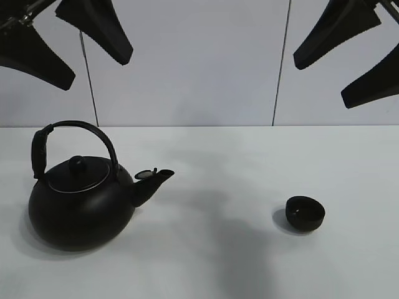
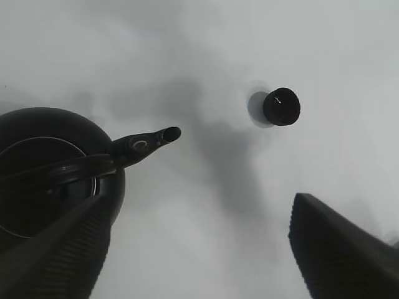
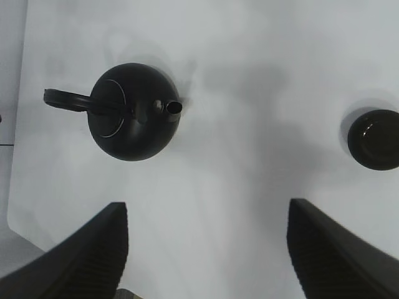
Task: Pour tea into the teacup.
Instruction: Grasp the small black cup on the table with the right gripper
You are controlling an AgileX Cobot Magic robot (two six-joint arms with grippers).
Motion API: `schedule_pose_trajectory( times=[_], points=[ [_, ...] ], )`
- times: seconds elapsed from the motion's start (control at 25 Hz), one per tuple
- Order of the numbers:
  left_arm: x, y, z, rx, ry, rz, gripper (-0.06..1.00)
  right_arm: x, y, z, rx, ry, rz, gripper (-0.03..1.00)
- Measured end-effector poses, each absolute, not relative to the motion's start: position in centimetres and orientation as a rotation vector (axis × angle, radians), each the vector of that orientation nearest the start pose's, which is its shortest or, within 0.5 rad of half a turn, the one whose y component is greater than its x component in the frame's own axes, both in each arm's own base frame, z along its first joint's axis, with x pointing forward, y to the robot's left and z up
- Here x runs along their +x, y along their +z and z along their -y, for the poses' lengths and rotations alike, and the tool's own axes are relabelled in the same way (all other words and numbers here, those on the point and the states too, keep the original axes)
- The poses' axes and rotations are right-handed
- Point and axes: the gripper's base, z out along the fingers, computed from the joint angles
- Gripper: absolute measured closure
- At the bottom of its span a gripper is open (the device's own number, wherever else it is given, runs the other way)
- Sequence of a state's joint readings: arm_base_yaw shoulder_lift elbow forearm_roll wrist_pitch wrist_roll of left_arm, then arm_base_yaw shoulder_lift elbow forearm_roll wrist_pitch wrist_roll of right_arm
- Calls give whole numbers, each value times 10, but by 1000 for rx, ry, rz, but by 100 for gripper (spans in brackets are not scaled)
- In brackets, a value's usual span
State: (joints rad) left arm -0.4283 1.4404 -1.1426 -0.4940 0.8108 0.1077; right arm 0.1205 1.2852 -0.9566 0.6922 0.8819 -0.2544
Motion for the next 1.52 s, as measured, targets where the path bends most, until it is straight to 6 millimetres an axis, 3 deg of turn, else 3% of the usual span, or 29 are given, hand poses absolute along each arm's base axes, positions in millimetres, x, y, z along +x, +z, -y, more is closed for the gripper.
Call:
schedule_pose_trajectory(
  times=[0.44,0.84,1.16,1.52],
  points=[
    [260,307,153,378,-704,-2566,37,241,299,-74,-125,766,-2564,47],
    [260,307,153,378,-704,-2566,37,236,290,-68,-385,609,-2634,45],
    [261,307,153,376,-704,-2562,37,256,256,-62,-343,474,-2787,45],
    [261,307,153,376,-704,-2562,37,271,214,-98,-492,216,-2840,45]
  ],
)
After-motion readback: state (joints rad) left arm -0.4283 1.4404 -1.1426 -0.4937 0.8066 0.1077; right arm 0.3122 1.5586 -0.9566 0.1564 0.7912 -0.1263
